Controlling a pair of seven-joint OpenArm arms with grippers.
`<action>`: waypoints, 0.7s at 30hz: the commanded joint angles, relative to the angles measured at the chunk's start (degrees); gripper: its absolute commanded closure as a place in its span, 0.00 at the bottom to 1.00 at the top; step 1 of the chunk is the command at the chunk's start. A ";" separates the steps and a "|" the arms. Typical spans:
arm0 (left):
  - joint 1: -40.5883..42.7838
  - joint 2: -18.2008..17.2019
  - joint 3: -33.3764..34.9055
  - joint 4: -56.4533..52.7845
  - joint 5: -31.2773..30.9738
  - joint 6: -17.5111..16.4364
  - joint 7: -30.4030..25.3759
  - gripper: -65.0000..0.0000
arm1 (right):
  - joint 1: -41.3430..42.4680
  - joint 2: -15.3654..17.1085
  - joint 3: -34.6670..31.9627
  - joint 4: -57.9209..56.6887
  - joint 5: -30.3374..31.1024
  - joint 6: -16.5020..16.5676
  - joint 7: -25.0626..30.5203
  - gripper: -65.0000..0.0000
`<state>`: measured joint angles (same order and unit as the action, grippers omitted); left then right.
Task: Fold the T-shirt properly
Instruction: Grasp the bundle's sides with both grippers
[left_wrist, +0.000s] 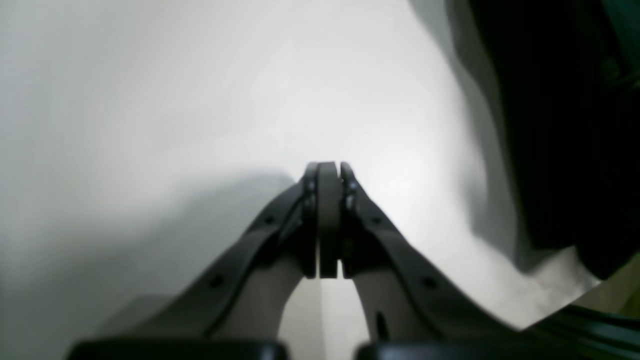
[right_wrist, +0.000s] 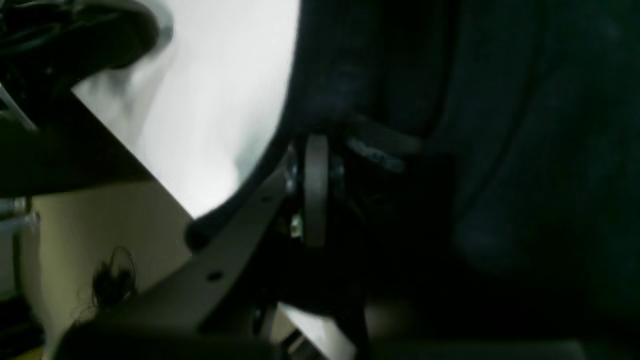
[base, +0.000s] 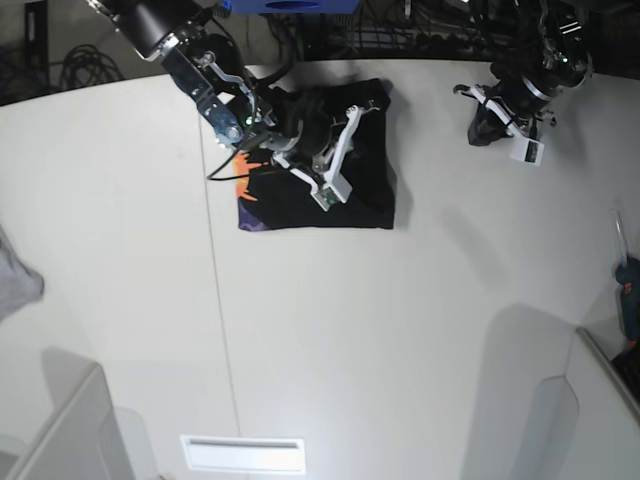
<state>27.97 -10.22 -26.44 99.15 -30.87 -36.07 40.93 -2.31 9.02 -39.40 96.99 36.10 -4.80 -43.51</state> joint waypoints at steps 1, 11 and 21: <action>0.21 -0.46 0.02 1.73 -0.91 -0.45 -1.15 1.00 | 1.21 -0.80 -1.00 0.11 -0.01 -0.08 0.47 1.00; -0.14 0.86 0.28 6.65 -1.00 -0.45 -1.15 0.77 | 1.38 -3.35 -3.90 3.10 -5.99 0.01 -0.67 1.00; -4.80 0.42 7.75 5.86 -11.90 -0.10 -1.06 0.29 | -3.80 0.96 7.09 15.41 -5.99 0.62 -0.41 1.00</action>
<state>23.42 -9.37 -18.11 104.16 -41.74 -36.07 41.15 -6.55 9.96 -32.32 111.26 29.58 -4.93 -44.82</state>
